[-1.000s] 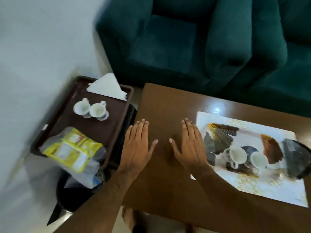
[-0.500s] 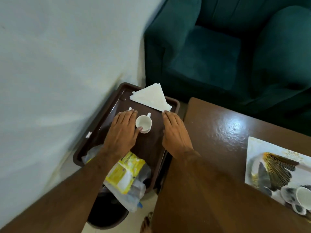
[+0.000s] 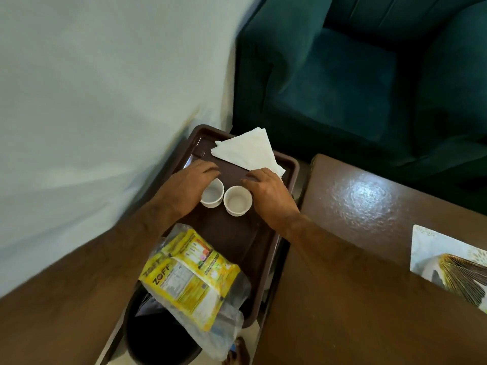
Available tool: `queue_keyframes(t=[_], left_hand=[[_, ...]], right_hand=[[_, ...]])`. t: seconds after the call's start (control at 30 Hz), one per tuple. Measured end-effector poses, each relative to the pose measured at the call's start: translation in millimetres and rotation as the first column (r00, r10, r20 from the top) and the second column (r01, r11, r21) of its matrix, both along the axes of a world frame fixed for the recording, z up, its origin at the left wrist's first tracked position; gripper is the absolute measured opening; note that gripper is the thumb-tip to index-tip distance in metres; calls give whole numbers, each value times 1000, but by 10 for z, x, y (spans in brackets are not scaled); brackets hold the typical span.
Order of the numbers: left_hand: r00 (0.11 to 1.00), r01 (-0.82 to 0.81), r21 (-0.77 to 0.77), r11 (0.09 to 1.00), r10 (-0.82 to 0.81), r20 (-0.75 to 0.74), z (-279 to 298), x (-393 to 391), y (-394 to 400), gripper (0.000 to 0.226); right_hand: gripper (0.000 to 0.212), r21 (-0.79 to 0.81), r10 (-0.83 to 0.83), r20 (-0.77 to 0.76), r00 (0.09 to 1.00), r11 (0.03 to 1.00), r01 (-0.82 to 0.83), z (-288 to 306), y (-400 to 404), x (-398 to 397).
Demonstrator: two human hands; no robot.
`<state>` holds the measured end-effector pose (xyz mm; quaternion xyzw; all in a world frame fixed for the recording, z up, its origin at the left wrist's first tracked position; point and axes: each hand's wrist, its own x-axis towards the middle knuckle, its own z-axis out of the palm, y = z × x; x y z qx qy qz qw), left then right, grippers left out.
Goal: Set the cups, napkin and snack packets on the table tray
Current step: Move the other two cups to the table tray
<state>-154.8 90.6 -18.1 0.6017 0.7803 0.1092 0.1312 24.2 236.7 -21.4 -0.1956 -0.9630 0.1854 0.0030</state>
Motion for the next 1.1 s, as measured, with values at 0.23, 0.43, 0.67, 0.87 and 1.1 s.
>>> queue_keyframes(t=[0.23, 0.43, 0.67, 0.87, 1.1], left_hand=[[992, -126, 102, 987, 127, -2, -39, -8, -60, 26], [901, -434, 135, 891, 431, 47, -234, 143, -276, 18], [805, -590, 102, 801, 574, 150, -161, 490, -396, 18], [753, -657, 172, 734, 629, 193, -63, 755, -384, 20], [762, -646, 300, 702, 620, 188, 84, 1090, -261, 21]], right_hand=[[32, -14, -66, -18, 998, 998, 65, 26, 26, 58], [25, -22, -198, -58, 978, 980, 197, -6, -78, 191], [16, -90, -238, -39, 971, 968, 233, -6, -232, 277], [12, -216, -388, -78, 918, 906, 365, -8, -332, 340], [11, -269, -470, -179, 864, 869, 417, 159, -295, 659]])
